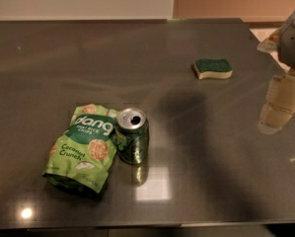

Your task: Pick sponge

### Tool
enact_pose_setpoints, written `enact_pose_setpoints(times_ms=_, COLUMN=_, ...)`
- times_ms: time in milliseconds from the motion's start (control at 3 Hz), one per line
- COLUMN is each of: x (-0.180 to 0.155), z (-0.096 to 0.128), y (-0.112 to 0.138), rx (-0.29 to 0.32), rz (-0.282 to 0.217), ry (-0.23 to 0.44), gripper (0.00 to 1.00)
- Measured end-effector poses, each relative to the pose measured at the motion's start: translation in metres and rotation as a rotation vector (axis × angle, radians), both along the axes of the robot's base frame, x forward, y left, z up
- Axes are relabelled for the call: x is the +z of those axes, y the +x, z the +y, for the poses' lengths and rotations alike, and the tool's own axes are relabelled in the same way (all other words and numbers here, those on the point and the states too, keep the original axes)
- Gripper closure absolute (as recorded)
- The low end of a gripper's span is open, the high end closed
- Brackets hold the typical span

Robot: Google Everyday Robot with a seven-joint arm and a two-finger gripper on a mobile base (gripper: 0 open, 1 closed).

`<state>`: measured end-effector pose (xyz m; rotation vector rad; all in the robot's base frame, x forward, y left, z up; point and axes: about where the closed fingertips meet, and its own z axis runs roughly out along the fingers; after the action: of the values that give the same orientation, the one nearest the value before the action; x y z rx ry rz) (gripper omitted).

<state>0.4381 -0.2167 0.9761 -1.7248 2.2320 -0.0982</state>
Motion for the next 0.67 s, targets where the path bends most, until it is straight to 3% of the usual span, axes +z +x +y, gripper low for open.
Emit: enact_pose_setpoints(times_ms=667, x=-0.006, z=-0.004, y=0.012, rx=-0.002, rz=0.017, ry=0.019, gripper=0.00)
